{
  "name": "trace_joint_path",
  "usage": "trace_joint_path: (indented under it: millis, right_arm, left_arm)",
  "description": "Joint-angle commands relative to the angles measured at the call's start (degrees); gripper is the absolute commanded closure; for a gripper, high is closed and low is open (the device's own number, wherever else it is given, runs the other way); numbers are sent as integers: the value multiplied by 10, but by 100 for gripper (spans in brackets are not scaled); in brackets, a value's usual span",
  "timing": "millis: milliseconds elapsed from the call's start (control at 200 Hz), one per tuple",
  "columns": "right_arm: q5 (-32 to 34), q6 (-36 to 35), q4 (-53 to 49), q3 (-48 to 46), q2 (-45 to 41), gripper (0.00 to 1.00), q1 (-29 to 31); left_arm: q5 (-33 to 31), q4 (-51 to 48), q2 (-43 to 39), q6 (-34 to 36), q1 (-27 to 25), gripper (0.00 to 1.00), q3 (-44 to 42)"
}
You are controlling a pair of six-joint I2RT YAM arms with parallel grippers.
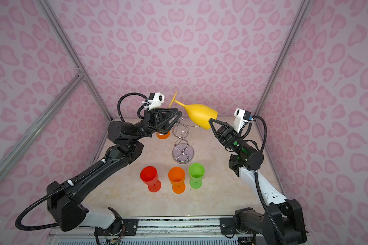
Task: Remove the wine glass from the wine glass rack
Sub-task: 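Pull the yellow glass away with the right gripper while the left gripper opens, then lower the yellow glass upright onto the table beside the green glass with the right gripper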
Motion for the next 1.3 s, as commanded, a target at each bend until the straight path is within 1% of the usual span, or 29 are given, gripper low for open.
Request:
trace_joint_path:
  millis: [0, 80, 130, 160, 210, 220, 250, 280, 305, 320, 325, 340, 370, 400, 425, 450, 510, 580, 660, 810, 895, 975, 1075, 1215, 1296]
  right_arm:
    - [11, 8, 17, 0, 0, 100, -10]
    - [8, 10, 11, 11, -1, 100, -28]
    - [-3, 0, -15, 22, -4, 100, -43]
    - [-11, -11, -38, 30, -8, 100, -52]
    - [-28, -43, -112, 44, -21, 100, -67]
    - [-30, -53, -131, 47, -25, 100, -69]
    - [-36, -81, -204, 53, -38, 100, -77]
    - [-39, -126, -277, 61, -55, 100, -83]
    - [-39, -173, -346, 71, -72, 100, -86]
    - [-36, -200, -410, 79, -82, 100, -87]
    - [-35, -215, -421, 83, -85, 100, -87]
    - [-28, -257, -493, 94, -96, 100, -87]
    - [-3, -345, -632, 122, -114, 100, -87]
    - [38, -434, -760, 154, -131, 100, -83]
    - [77, -498, -849, 181, -140, 100, -79]
    - [113, -547, -917, 205, -146, 100, -77]
    - [188, -620, -1056, 257, -149, 100, -79]
    - [251, -660, -1157, 296, -145, 100, -82]
    - [291, -684, -1238, 322, -135, 100, -84]
    - [333, -712, -1333, 323, -125, 100, -84]
    - [343, -729, -1375, 314, -107, 100, -85]
    - [335, -739, -1397, 299, -86, 100, -82]
    - [340, -748, -1412, 284, -59, 100, -60]
    - [372, -756, -1428, 271, -11, 100, 16]
    - [385, -749, -1422, 258, 12, 100, 53]
  left_arm:
    - [16, 43, 2, 5, 0, 70, 3]
    - [33, 39, -4, 25, 1, 68, 3]
    - [48, 32, -11, 43, 0, 65, 3]
    - [58, 22, -17, 58, 0, 65, 3]
    - [72, 3, -30, 87, 0, 65, 2]
    - [74, -1, -33, 94, 0, 61, 1]
    - [81, -17, -42, 113, 0, 58, -2]
    - [88, -35, -52, 136, 0, 56, -6]
    - [94, -54, -61, 157, 0, 54, -9]
    - [98, -71, -66, 173, 0, 53, -10]
    - [99, -76, -68, 178, 0, 53, -10]
    - [101, -90, -74, 192, 0, 51, -11]
    - [106, -125, -85, 225, 0, 49, -14]
    - [108, -163, -98, 261, 1, 47, -15]
    - [107, -198, -108, 292, 1, 46, -15]
    - [105, -233, -118, 323, 2, 45, -15]
    - [94, -326, -140, 402, 4, 42, -10]
    - [69, -424, -159, 482, 9, 40, -2]
    - [32, -522, -180, 552, 15, 39, 3]
    - [-67, -637, -222, 638, 30, 37, 3]
    - [-122, -701, -243, 684, 32, 35, 24]
    - [-165, -736, -261, 706, 34, 34, 24]
    - [-184, -751, -277, 716, 38, 34, 20]
    - [-188, -765, -282, 720, 42, 34, 22]
    - [-190, -768, -283, 721, 43, 34, 21]
